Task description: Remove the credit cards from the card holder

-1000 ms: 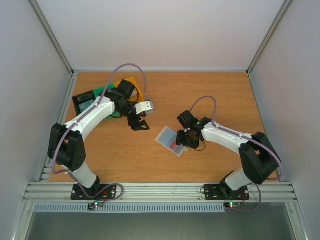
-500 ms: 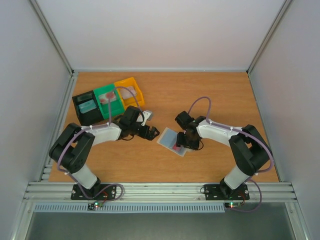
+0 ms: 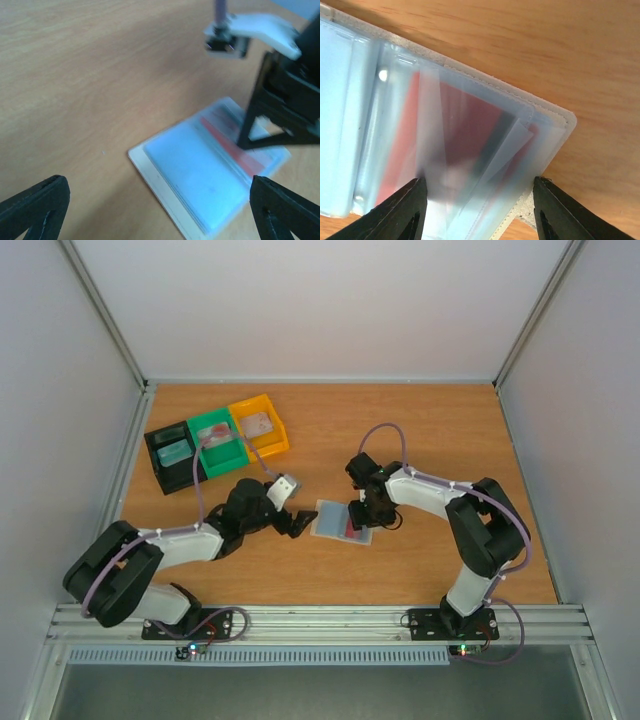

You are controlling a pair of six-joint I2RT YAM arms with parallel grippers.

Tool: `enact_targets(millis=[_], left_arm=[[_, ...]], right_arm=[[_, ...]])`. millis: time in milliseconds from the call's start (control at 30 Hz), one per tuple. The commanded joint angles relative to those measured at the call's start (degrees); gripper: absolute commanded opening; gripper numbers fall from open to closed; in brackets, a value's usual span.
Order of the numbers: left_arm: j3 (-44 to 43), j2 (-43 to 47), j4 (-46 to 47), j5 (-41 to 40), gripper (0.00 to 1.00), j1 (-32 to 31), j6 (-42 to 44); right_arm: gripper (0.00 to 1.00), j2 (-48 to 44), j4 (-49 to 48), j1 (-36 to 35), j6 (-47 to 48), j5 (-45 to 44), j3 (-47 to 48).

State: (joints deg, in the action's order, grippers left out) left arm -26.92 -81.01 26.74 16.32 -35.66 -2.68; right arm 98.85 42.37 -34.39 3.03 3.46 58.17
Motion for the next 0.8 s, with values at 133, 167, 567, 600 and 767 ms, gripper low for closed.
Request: enact_targets(millis=[133, 167, 567, 600, 767], left_arm=[[9.8, 5.0, 7.3, 5.0, 0.95, -0.1, 11.8], [10.4, 5.0, 6.1, 6.3, 0.94, -0.1, 12.6], [-1.8, 5.7, -13.0, 18.0, 0.75, -0.7, 51.0], [-3.3, 4.5, -15.7, 16.2, 0.74, -0.7, 55.2], [-6.9, -4.0, -25.2, 7.7, 0.61, -0.1, 86.1]], right_arm=[[0.59, 4.2, 0.0, 0.3, 13.7, -1.6, 5.9], [0.60, 4.4, 1.0, 0.3, 14.7, -2.0, 7.5], [0.61, -1.1, 10.8, 0.3, 2.9, 3.0, 14.3], [0.60, -1.3, 10.4, 0.3, 1.4, 3.8, 13.9], [0.51, 0.1, 5.5, 0.6, -3.9, 5.2, 11.0]])
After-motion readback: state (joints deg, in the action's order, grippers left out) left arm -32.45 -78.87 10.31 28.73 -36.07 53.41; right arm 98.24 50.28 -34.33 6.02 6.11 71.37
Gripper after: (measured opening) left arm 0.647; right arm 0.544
